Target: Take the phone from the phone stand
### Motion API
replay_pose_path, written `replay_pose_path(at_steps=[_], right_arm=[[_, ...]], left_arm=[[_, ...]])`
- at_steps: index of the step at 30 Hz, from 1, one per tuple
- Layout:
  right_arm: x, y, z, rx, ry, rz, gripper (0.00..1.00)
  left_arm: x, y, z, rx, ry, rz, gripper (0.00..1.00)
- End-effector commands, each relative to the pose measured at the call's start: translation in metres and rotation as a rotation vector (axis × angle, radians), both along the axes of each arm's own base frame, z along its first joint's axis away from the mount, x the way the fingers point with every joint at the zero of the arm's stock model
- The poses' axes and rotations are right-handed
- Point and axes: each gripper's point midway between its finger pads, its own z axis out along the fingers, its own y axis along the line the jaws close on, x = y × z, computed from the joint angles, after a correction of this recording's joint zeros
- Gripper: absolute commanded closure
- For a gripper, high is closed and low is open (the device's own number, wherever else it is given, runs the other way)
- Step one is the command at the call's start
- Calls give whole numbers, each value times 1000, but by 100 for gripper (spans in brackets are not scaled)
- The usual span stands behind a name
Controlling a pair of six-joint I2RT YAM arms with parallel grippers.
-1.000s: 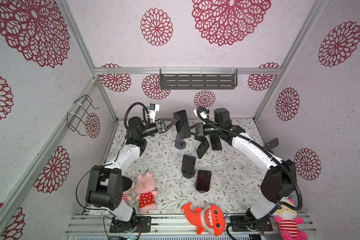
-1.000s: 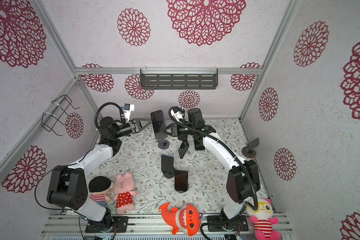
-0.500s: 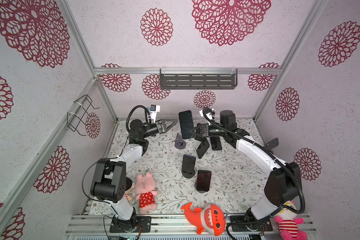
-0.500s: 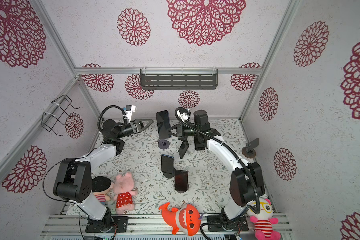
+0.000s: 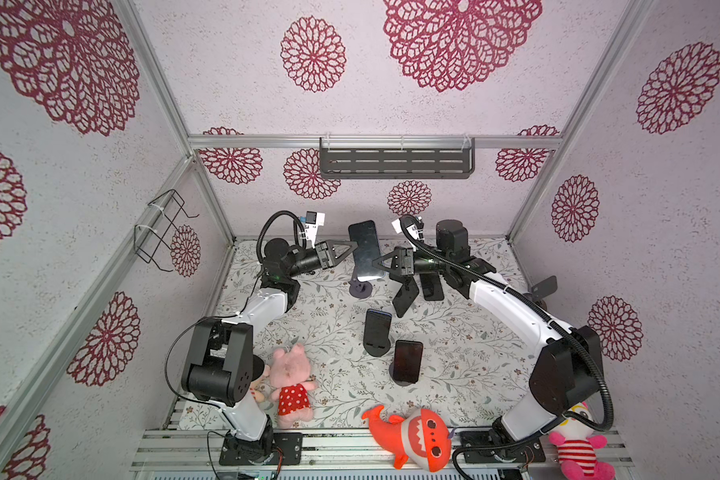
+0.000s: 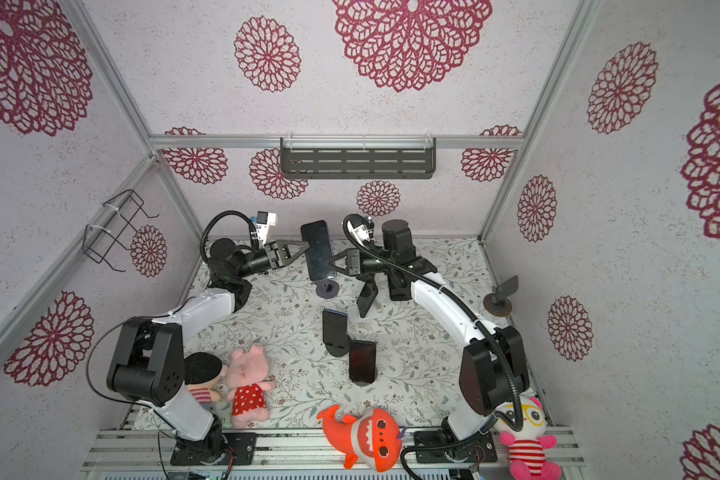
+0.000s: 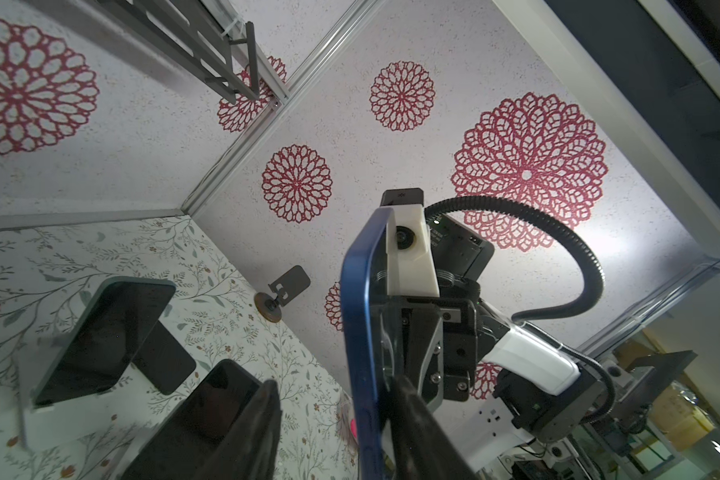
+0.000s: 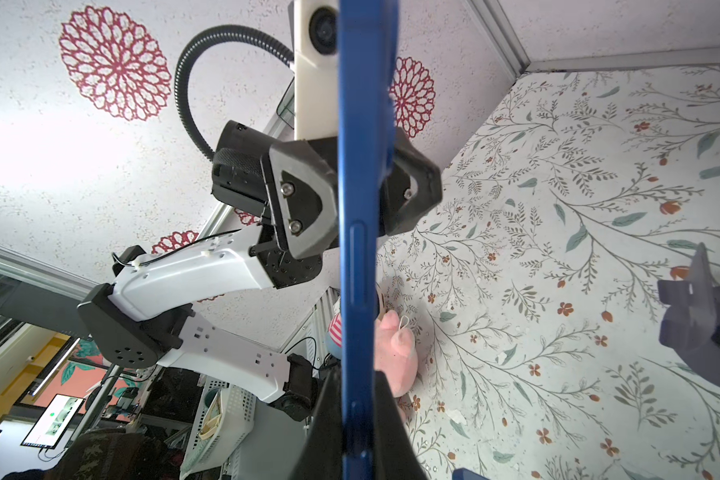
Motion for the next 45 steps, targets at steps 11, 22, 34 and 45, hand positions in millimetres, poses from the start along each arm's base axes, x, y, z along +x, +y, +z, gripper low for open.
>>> replay_pose_path(at_steps=[11, 22, 34, 45], right_arm=[[-7, 13, 31, 82, -100, 93, 100], [8, 0, 19, 27, -105, 22, 69], [36, -57, 24, 26, -124, -159, 28], [50, -106, -3, -301, -159, -519, 30]], left_arm=[[-12, -1, 31, -73, -59, -24, 88], [-3, 3, 31, -73, 2, 49, 100], [24, 25, 19, 58, 126, 282, 100], [29, 53, 17, 175, 242, 517, 100]])
